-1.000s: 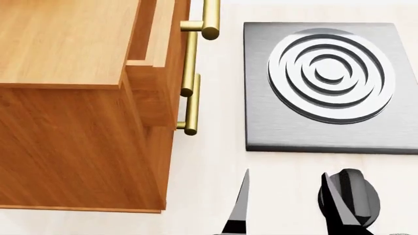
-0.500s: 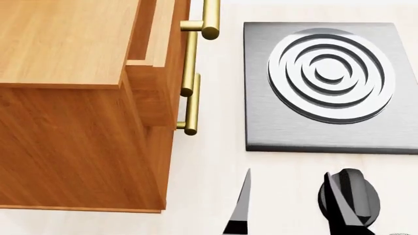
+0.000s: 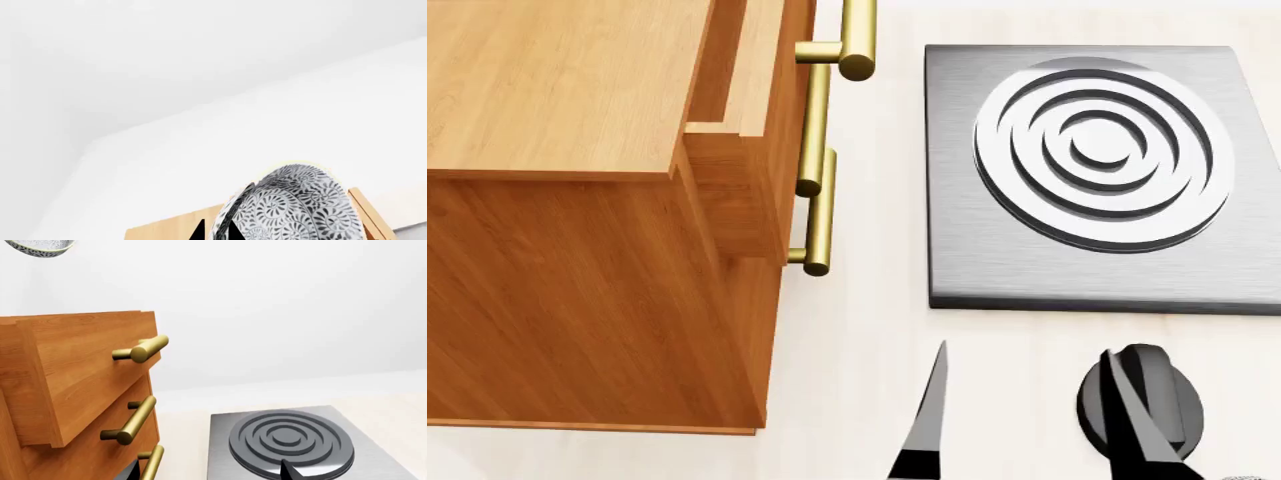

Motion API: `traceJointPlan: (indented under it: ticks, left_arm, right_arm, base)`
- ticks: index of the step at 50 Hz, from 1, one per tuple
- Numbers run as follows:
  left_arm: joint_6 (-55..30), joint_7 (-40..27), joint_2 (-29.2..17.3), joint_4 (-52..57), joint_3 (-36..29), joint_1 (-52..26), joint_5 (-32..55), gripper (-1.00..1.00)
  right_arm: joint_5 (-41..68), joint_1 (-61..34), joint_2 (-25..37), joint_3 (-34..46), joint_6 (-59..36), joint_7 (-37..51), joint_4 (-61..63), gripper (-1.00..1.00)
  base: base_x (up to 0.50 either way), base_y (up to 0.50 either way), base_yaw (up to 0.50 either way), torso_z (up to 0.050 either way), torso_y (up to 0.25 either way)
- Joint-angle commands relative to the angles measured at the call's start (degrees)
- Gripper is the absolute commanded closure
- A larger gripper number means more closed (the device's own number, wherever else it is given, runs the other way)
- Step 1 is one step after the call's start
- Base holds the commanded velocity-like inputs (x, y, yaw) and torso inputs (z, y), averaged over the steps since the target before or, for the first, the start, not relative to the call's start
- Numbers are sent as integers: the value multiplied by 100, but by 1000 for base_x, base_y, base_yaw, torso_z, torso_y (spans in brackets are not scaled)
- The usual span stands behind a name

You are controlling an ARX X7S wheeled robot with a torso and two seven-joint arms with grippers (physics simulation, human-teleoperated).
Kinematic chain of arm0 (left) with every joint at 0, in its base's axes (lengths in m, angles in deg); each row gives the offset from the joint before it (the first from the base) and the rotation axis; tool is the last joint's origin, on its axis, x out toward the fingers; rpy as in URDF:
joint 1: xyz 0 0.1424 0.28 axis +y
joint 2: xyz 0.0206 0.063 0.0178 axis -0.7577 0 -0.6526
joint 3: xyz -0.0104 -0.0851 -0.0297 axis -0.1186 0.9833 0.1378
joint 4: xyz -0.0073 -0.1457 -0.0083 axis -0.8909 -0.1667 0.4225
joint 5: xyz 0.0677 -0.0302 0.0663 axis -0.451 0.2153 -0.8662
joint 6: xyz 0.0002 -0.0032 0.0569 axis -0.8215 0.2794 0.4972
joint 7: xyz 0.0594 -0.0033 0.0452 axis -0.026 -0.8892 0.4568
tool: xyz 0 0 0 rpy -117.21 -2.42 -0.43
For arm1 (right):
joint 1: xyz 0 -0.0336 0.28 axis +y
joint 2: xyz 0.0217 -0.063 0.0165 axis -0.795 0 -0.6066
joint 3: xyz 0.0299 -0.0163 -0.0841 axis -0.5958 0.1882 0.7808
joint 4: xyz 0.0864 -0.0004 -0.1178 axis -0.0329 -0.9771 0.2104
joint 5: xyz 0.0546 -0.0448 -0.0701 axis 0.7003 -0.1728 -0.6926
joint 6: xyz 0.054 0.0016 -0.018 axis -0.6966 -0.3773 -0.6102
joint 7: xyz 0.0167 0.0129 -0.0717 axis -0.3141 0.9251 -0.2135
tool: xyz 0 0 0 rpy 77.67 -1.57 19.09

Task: Pick the akita bowl on the wooden cabinet and place it on the plate.

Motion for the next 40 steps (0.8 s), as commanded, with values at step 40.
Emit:
traceJointPlan:
  ticks: [40]
  left_arm:
    - [152, -882, -329, 3276, -1599, -538, 2546, 100]
  right_arm:
    - [39, 24, 189, -101, -134, 234, 522, -100]
  base:
    - [0, 0, 0, 0, 0]
